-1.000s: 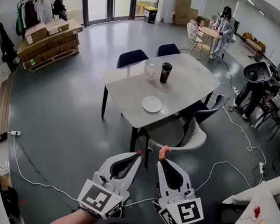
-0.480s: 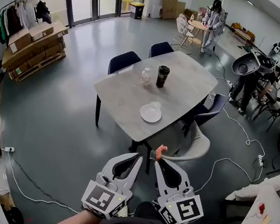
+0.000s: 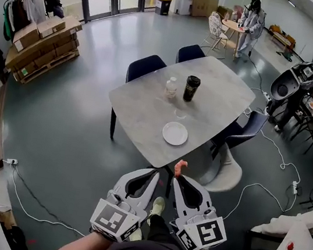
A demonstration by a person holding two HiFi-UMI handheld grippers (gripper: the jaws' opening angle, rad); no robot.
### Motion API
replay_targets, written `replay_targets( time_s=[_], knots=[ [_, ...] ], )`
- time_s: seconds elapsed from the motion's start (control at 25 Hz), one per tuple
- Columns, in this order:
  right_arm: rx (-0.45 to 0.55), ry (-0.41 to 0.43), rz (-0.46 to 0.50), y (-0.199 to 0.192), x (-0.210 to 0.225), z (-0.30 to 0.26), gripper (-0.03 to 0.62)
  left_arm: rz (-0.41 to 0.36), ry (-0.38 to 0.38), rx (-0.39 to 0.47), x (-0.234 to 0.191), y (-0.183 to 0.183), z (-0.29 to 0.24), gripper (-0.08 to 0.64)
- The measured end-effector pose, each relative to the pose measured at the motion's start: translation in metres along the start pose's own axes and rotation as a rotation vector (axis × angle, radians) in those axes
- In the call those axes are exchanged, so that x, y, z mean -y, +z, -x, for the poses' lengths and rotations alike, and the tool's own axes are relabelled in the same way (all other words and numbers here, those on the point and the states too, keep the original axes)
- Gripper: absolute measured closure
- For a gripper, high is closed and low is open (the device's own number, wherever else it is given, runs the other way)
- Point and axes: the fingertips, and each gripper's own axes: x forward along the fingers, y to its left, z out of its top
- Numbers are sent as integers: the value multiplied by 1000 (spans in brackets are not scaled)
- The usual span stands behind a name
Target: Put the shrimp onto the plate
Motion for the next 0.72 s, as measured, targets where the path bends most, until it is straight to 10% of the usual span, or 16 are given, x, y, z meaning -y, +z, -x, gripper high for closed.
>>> replay_targets(
  time_s=[0.72],
  knots=[
    [-66, 121, -50, -3, 157, -131, 560, 13, 97, -51, -81, -16, -190, 552]
  ],
)
